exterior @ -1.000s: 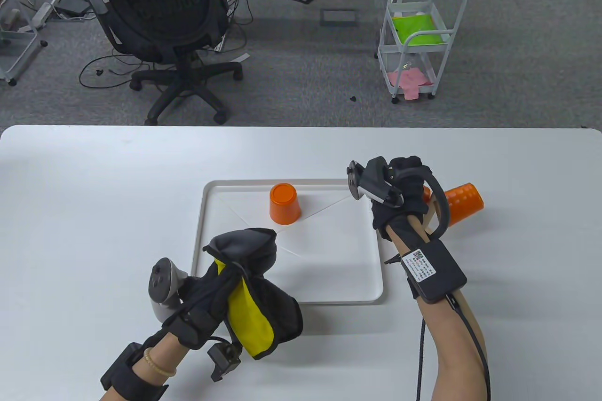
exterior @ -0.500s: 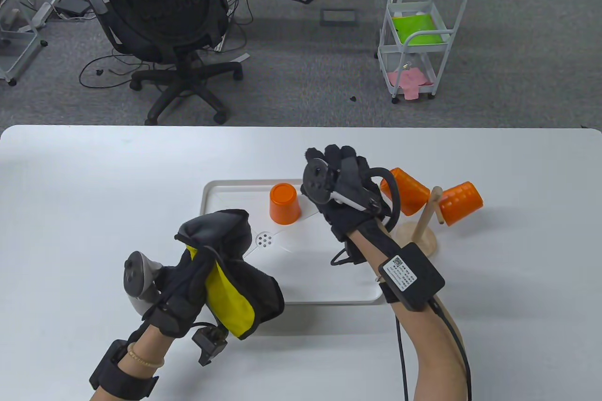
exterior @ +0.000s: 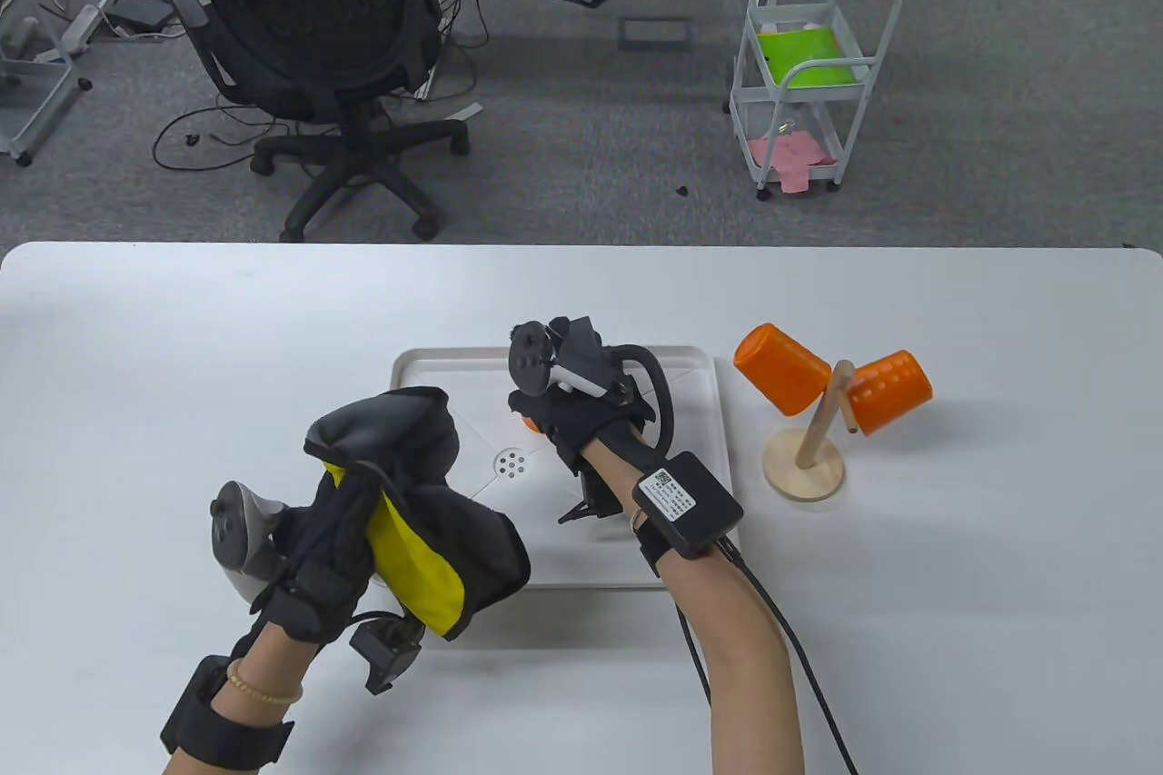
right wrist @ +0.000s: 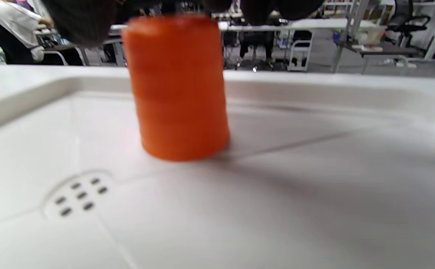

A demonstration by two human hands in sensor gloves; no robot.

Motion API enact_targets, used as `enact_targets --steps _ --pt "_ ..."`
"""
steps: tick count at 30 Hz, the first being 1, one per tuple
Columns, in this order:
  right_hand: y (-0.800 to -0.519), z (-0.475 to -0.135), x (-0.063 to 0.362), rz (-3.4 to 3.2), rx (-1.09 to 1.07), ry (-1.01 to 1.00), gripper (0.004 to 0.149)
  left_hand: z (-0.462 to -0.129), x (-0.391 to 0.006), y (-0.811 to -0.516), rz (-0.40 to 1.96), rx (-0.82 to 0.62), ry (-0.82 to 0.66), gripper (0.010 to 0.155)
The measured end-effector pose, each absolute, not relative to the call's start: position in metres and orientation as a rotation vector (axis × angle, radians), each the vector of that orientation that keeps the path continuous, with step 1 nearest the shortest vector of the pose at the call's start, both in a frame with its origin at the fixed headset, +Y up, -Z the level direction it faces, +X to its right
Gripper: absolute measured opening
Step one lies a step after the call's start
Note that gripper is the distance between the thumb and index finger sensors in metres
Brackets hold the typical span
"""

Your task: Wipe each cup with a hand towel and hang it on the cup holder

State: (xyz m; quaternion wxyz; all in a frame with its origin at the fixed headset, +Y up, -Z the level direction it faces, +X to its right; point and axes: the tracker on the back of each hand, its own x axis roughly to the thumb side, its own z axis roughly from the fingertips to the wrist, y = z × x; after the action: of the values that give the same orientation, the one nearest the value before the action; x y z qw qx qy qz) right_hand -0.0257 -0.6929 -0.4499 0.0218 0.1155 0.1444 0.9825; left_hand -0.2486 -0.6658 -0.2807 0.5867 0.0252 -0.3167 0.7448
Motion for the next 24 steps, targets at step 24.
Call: enact_targets --steps 24 --pt "-0.610 -0.304 0.049 2.481 0.700 -0.443 0.076 -0.278 -0.229 -0.678 1.762 -0.043 -0.712 0.064"
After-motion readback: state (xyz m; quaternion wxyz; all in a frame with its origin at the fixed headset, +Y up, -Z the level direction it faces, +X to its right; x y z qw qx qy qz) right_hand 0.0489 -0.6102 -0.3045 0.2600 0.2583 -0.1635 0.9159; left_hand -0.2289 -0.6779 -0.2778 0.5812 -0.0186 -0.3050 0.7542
